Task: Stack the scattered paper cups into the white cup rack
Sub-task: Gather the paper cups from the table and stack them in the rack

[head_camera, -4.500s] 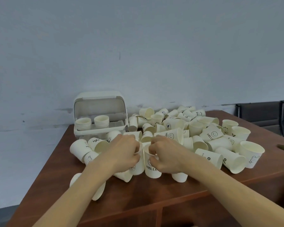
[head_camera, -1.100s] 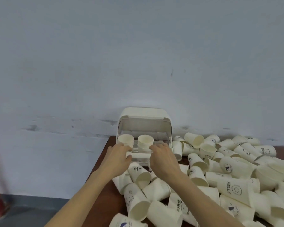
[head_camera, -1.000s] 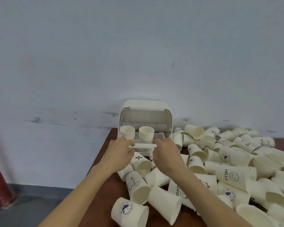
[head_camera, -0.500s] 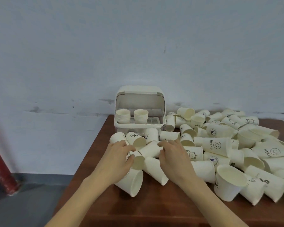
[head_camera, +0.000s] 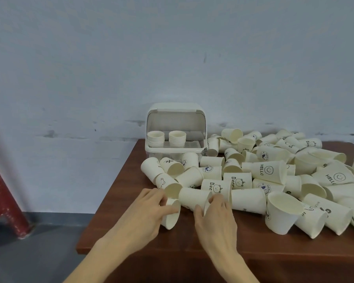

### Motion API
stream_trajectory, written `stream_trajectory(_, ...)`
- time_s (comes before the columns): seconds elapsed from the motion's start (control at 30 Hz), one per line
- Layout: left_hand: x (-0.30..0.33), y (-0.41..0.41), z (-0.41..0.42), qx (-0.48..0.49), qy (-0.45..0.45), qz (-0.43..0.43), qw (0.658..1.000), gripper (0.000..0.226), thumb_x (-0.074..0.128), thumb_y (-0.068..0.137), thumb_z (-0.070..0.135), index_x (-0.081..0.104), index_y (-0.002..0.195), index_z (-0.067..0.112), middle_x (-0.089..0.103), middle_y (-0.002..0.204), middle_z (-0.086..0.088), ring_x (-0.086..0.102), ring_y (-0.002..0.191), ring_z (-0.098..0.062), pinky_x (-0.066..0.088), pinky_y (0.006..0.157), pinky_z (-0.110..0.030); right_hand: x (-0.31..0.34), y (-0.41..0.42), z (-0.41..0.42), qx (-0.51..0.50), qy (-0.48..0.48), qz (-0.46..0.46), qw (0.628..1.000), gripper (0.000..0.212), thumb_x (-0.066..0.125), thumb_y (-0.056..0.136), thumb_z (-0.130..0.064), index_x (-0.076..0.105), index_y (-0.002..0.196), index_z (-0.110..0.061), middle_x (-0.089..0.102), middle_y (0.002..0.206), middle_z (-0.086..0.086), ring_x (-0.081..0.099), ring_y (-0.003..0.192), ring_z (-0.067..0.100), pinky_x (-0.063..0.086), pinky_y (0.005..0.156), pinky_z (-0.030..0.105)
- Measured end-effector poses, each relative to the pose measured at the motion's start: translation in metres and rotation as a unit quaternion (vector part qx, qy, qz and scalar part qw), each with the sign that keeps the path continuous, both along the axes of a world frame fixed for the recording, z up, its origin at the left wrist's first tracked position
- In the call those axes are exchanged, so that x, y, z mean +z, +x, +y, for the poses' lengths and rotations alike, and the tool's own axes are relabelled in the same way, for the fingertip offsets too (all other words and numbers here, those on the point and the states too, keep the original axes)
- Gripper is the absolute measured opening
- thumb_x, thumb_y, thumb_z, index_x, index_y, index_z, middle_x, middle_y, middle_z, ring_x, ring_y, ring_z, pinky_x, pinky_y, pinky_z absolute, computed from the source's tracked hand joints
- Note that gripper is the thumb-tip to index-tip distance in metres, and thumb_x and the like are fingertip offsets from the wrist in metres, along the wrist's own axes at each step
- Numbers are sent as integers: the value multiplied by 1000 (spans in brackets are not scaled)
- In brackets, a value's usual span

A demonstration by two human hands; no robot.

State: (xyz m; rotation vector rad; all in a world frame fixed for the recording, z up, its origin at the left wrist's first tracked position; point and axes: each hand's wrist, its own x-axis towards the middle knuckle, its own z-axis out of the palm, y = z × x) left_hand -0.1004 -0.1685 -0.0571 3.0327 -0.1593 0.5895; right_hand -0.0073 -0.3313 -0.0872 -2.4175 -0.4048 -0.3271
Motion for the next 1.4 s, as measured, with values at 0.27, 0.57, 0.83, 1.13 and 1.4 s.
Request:
stream_trajectory(0.27, -9, 4, 3, 19, 129, 71, 989, 56, 77, 37, 6, 68, 83, 37, 44, 82, 9, 43, 76, -12, 46, 74, -23, -16, 8, 3, 22, -60, -12, 998, 45, 41, 97, -30, 37, 139, -12, 58, 104, -2, 47, 104, 19, 39, 79, 30)
stream_trajectory(0.57, -2, 12, 9, 34, 151, 39, 987, 36, 81, 53, 10, 61, 75, 30, 45, 80, 7, 44, 75, -15, 42, 70, -24, -6, 7, 7, 36, -65, -78, 994, 13, 46, 93, -21, 57, 88, -16, 58, 90, 0, 48, 89, 21, 33, 69, 28)
stream_trajectory(0.83, 19, 16, 12, 27, 136, -24, 990, 16, 77, 72, 24, 61, 73, 24, 47, 76, 5, 46, 70, -16, 44, 65, -26, 13, 9, 23, 43, -92, -173, 980, 21, 73, 62, -9, 54, 61, -16, 52, 62, 2, 48, 64, 23, 41, 55, 33)
stream_trajectory(1.13, 45, 29, 24, 26, 54, -94, 994, 11, 58, 86, 25, 58, 75, 22, 44, 78, 7, 43, 73, -14, 41, 69, -28, 47, 28, 33, 35, -142, -264, 953, 18, 71, 57, -7, 53, 56, -12, 52, 60, 7, 47, 64, 29, 39, 63, 40)
stream_trajectory(1.4, 66, 59, 39, 36, -54, -93, 994, 19, 47, 90, 32, 61, 81, 23, 45, 82, 10, 45, 77, -11, 40, 77, -31, 80, 65, 43, 27, -136, -316, 938, 21, 71, 54, -7, 50, 54, -12, 51, 58, 7, 46, 63, 29, 33, 66, 39)
